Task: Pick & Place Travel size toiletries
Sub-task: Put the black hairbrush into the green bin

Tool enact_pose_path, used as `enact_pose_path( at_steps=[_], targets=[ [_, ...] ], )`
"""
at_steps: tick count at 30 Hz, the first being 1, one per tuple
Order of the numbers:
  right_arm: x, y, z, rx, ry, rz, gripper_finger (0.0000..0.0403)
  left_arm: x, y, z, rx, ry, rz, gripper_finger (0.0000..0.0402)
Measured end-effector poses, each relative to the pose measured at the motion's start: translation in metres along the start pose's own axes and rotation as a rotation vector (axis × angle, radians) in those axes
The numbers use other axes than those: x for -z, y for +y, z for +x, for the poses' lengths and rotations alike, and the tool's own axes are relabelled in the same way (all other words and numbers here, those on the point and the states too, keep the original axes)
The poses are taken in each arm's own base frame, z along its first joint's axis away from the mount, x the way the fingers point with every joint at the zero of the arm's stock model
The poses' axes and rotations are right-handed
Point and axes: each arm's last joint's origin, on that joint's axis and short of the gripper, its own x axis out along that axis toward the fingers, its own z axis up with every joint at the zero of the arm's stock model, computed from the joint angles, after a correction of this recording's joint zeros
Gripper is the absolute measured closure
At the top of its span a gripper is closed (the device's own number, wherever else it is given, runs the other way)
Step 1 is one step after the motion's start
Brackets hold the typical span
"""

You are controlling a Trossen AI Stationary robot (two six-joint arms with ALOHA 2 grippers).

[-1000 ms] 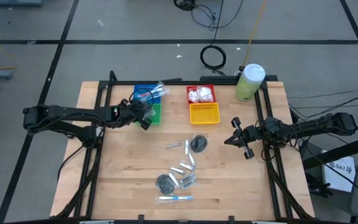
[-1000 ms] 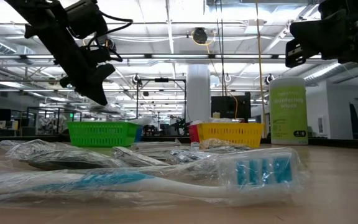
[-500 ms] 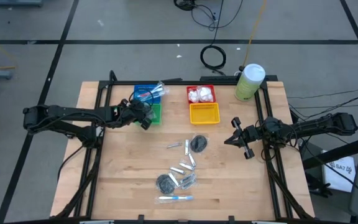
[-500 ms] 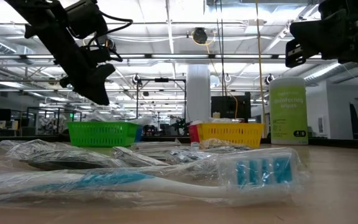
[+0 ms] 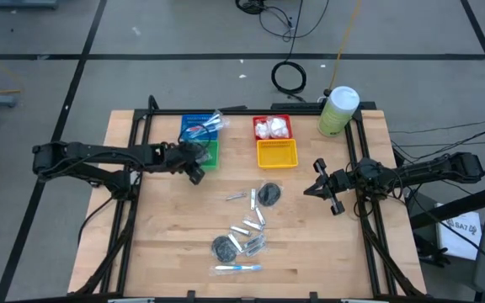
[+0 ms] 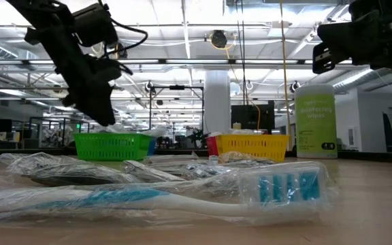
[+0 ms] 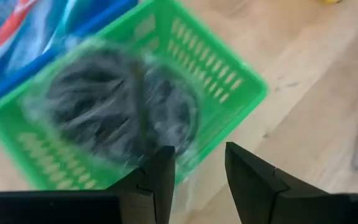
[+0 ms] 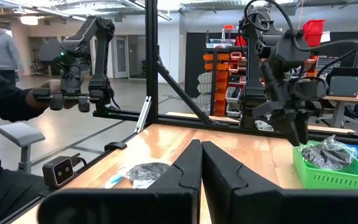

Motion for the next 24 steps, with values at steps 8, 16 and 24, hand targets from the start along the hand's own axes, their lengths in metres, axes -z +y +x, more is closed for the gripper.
enact_pose_path(
  at_steps=[8,16,24],
  targets=[
    [0.000,0.000,0.000,0.000,0.000,0.000,0.0403,0.007,0.010,0.000,-0.139,0.040,-0.144,0.0261],
    [0.000,0.000,0.000,0.000,0.000,0.000,0.0403,-0.002,0.007,0.000,-0.112,-0.057,-0.165,0.0261],
    [0.000,0.000,0.000,0.000,0.000,0.000,0.0403,-0.011,0.002,-0.001,-0.076,-0.132,-0.089,0.0261]
  ],
)
